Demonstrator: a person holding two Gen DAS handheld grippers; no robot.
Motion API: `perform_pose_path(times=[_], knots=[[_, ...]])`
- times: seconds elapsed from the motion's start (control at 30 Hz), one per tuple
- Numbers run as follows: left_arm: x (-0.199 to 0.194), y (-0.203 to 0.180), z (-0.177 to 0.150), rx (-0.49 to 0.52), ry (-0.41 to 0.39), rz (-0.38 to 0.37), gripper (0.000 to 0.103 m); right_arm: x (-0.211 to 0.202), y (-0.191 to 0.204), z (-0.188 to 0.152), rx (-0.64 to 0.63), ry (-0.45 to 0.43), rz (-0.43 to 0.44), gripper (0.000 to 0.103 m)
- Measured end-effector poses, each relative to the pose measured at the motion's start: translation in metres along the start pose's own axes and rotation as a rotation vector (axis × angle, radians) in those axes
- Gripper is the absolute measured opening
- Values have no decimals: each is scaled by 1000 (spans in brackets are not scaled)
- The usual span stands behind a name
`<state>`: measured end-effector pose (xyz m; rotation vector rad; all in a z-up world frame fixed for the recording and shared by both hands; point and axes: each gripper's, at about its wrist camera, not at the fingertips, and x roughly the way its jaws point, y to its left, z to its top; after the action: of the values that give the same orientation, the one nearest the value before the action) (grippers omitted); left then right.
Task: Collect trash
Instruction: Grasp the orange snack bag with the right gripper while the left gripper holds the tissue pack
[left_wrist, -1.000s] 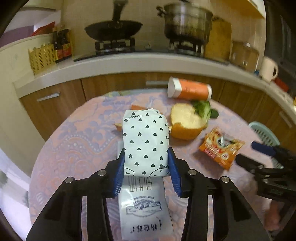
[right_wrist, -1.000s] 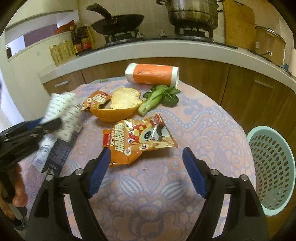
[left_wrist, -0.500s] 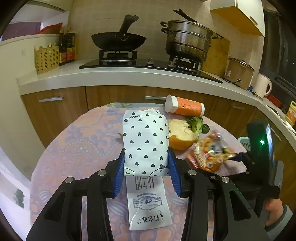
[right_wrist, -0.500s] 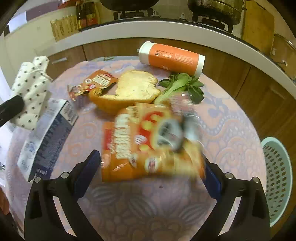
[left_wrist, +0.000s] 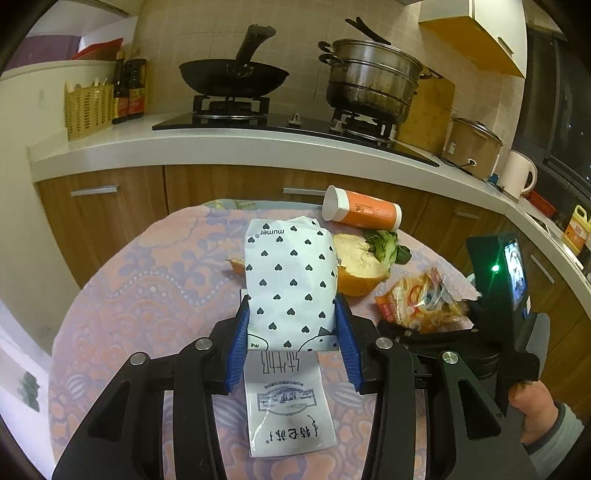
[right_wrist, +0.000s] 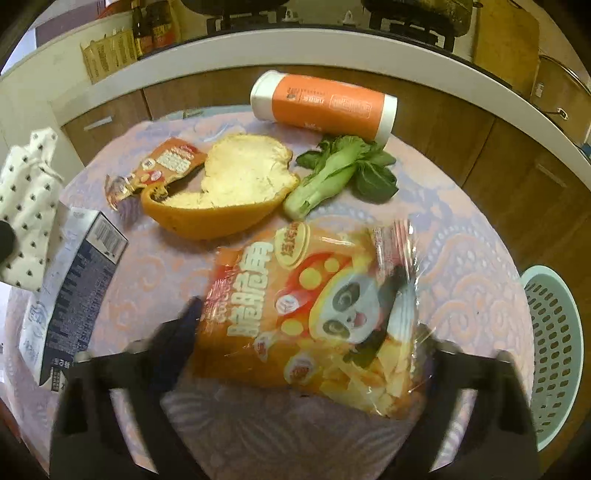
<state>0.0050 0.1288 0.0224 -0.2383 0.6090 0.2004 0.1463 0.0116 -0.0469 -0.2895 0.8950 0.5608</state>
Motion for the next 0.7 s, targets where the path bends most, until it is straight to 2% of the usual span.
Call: perform_pose_path(times=[0.17, 0.2, 0.27, 0.57, 0.7], knots=[[-4, -7, 1, 15, -5, -3, 41, -11, 5, -7, -41, -25, 21, 11], [-5, -10, 1, 20, -6, -5, 41, -12, 5, -9, -47, -27, 20, 6], [-8, -15, 2, 33, -9, -9, 41, -15, 3, -13, -47, -34, 29, 0], [-10, -57, 7, 106, -11, -52, 41, -53, -31, -30, 18, -114, 117, 0], [-7, -73, 8, 122, -14, -71, 41, -69, -44, -34, 26, -151, 127, 0]])
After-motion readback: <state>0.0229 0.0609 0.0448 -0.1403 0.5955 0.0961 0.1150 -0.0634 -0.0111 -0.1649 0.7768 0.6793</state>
